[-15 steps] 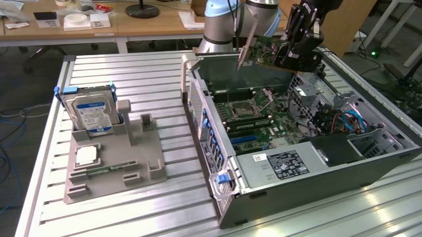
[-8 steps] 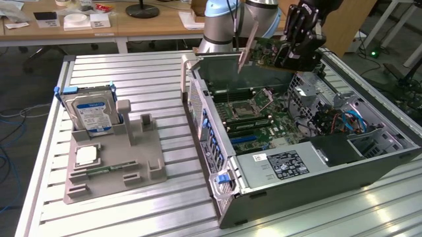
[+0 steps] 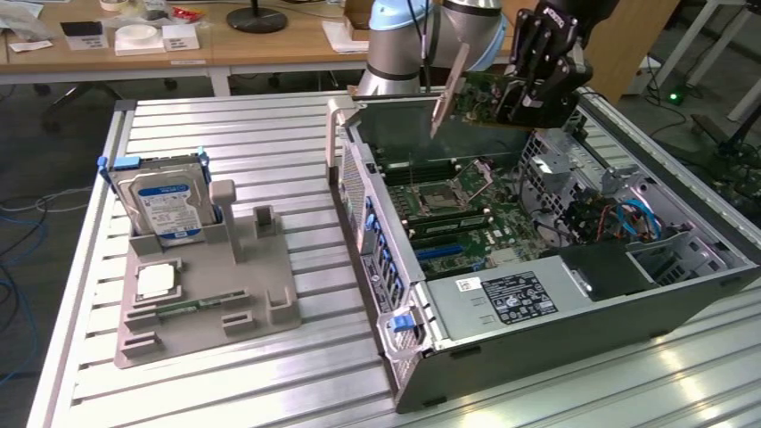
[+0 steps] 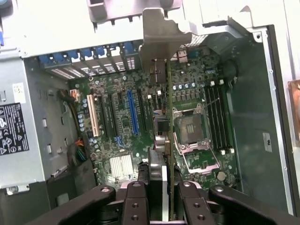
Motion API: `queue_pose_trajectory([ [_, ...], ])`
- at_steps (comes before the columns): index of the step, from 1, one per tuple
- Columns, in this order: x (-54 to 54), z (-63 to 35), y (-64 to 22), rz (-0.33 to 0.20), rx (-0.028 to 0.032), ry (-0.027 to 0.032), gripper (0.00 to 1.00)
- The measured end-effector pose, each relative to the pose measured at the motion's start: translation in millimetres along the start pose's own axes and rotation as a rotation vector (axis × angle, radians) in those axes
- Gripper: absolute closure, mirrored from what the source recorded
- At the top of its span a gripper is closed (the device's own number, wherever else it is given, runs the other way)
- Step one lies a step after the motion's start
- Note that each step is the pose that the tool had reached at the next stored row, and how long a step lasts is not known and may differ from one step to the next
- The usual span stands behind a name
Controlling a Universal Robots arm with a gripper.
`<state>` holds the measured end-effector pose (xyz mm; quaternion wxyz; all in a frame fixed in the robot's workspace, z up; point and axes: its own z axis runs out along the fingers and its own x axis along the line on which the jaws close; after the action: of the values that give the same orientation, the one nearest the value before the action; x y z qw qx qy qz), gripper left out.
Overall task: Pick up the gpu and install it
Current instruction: 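Insert the gpu into the slot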
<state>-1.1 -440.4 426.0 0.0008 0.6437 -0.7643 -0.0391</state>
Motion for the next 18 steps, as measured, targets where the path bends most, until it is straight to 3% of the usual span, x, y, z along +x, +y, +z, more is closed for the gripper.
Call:
queue_pose_trajectory([
  [13,0.0,0.2,0.0,-0.122,0.0005,0.005,0.72],
  [18,0.0,0.4,0.1,-0.141,0.0087,0.0048,0.72],
])
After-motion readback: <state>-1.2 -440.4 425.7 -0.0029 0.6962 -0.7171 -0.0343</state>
